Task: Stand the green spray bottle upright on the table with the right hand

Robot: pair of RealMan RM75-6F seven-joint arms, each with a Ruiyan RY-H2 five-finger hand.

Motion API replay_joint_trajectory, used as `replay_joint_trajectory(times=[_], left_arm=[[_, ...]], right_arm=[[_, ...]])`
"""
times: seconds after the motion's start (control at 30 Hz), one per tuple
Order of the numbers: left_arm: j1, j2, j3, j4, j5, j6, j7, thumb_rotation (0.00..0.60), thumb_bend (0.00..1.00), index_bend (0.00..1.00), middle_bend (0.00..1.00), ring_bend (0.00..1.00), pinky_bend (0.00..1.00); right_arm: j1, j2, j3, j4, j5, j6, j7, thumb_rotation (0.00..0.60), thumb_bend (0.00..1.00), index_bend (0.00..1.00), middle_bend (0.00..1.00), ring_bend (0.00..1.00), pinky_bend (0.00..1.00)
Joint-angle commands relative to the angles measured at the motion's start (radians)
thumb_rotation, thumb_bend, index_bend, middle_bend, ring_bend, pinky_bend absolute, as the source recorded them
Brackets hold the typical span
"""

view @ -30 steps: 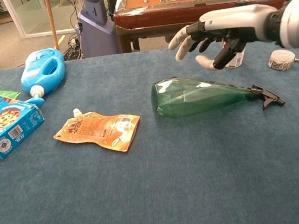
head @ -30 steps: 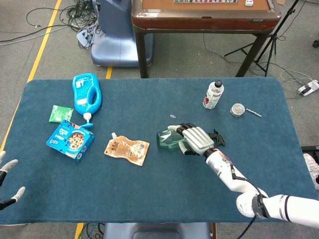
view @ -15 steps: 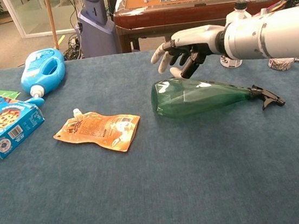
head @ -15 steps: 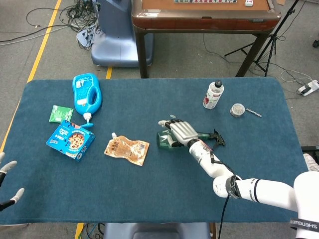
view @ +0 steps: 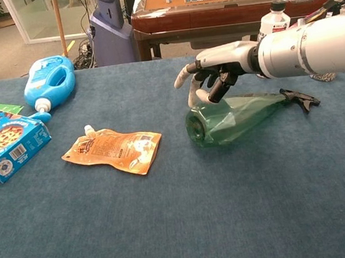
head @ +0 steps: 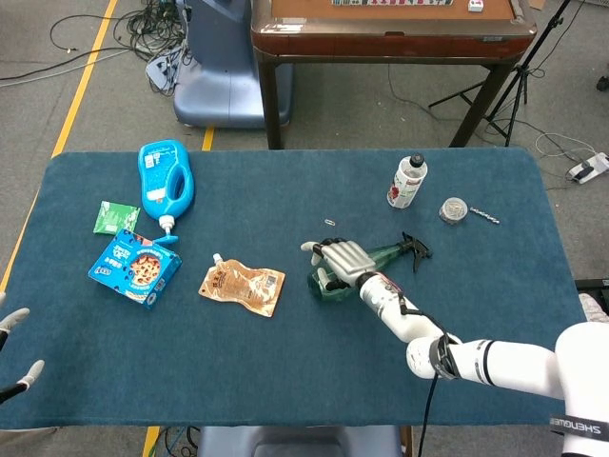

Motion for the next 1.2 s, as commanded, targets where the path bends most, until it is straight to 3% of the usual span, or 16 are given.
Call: replay_joint_trajectory(times=[0.03,0.63,0.97,1.13,1.2], left_arm=[[0.0,0.0,0.0,0.0,0.0,0.0,0.0,0.6,0.26,0.19,0.01,0.04,0.04],[-0.002,-0.002,-0.001,-0.007,0.005,-0.004,0.013,0.6,0.26,0.19,0.01,0.04,0.04],[0.004,0.0,0.002,-0.008,0.008,0.002,0.014,0.6,0.26,0.19,0.01,0.04,0.04],[0.003,0.0,0.003,-0.013,0.015,0.002,0.018,0.6,0.26,0.19,0.01,0.04,0.04],[0.002,-0.001,0.003,-0.015,0.018,0.002,0.021,0.6,0.25,0.19,0.01,0.04,0.04]], right_arm=[[-0.015,0.04,-0.023,-0.054,-0.044,0.0,0.006,0.557,0.7,0.18,0.34,0.12,0.15],[-0.178,0.274,-0.186,-0.349,-0.445,0.007,0.083,0.555,0.7,0.21,0.41,0.14,0.15],[-0.264,0.377,-0.263,-0.373,-0.602,0.063,0.1,0.541,0.7,0.22,0.42,0.15,0.15],[-0.291,0.424,-0.264,-0.365,-0.636,0.102,0.107,0.536,0.69,0.23,0.43,0.15,0.15],[-0.3,0.432,-0.253,-0.365,-0.647,0.124,0.115,0.535,0.63,0.23,0.43,0.15,0.15]])
